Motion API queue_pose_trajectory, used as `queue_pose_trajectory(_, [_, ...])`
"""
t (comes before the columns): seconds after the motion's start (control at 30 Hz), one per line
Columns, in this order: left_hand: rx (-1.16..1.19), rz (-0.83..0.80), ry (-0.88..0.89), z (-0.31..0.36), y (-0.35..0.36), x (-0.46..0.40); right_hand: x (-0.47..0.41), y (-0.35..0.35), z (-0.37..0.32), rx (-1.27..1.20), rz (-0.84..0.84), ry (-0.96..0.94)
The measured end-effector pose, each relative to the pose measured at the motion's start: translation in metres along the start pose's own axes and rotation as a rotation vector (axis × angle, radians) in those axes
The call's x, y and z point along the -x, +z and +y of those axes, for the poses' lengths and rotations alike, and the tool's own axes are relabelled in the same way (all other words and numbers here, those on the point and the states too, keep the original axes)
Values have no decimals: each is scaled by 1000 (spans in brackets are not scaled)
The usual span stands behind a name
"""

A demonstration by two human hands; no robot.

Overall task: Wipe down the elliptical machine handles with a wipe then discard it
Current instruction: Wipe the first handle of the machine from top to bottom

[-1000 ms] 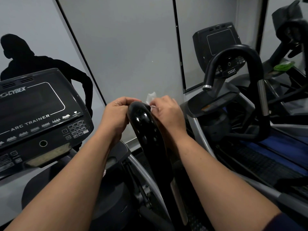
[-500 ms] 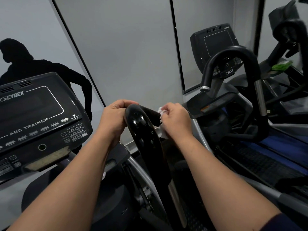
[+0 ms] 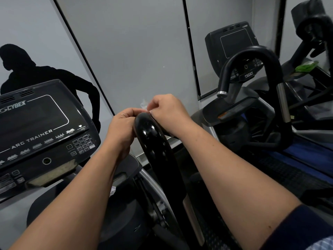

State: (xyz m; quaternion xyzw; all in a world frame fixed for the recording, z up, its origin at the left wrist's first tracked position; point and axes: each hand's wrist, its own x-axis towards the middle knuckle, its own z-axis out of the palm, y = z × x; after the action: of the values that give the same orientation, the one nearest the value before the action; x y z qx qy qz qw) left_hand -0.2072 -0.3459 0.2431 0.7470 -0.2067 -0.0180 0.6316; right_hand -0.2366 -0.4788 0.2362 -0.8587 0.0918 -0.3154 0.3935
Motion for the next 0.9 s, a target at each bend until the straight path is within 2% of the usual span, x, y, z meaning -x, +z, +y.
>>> queue_pose_trajectory(0.17, [-5, -18, -4, 3, 1, 3, -3, -9, 37, 65, -104, 178])
queue_pose_trajectory(0.33, [-6, -17, -6, 2, -1, 2, -5, -11, 27, -62, -100, 121])
queue_pose_trajectory(0.43, [1, -22, -3, 2, 0, 2, 0, -16, 48, 47, -107, 197])
queue_pose_trajectory(0.5, [5, -22, -2, 2, 0, 2, 6, -17, 52, 55, -62, 233])
queue_pose_trajectory(0.6, [15, -8, -4, 1, 1, 0, 16, -10, 42, -53, 10, 181])
queue_pose_trajectory(0.77, [22, -21, -3, 1, 1, 2, 32, -10, 61, -148, 134, 286])
queue_pose_trajectory(0.9, [11, -16, -4, 0, 2, 0, 43, 4, 52, -129, 181, 151])
